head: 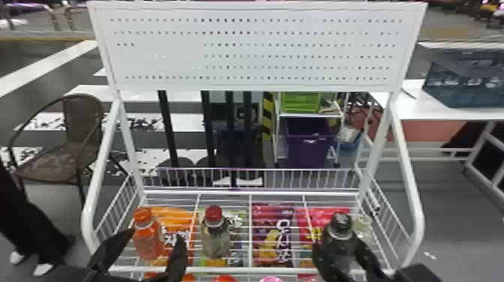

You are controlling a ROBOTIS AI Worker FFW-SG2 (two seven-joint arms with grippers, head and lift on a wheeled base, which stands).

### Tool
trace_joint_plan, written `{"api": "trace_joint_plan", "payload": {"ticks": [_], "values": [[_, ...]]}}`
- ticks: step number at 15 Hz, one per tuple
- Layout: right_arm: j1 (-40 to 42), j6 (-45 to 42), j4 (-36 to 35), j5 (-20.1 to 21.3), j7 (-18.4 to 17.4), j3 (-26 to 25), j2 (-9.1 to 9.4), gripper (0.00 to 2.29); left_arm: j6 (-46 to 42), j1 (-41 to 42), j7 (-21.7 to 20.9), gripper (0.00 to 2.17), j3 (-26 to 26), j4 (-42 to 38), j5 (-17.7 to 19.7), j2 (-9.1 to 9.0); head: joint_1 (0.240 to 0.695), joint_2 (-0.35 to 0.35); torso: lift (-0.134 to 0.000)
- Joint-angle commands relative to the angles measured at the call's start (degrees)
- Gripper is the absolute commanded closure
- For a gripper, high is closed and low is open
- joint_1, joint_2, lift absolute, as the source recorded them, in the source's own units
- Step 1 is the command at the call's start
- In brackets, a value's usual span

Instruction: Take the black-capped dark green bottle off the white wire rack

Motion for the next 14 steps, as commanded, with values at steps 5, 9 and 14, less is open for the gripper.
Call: {"api": "trace_joint_plan", "payload": {"ticks": [5, 9, 14], "values": [[17.2, -14.2, -10.7, -2.3, 1.2, -9.8, 0.64, 1.39, -0.6, -0.6, 0.1, 0.14, -0.5, 0.9, -0.1, -0.04, 0.499, 0.000, 0.000], [23.0, -19.3, -12.6, -4.9, 2.5, -15.6, 2.22, 1.39, -1.1, -0.9, 0.1, 0.14, -0.5, 1.5, 0.1, -0.04, 0.499, 0.000, 0.000], [23.4, -19.1, -13.5, -6.2, 5.0, -18.5, 4.24, 1.39, -1.3, -0.8, 0.2, 0.14, -0.4, 1.0, 0.2, -0.12, 0.499, 0.000, 0.000]]}}
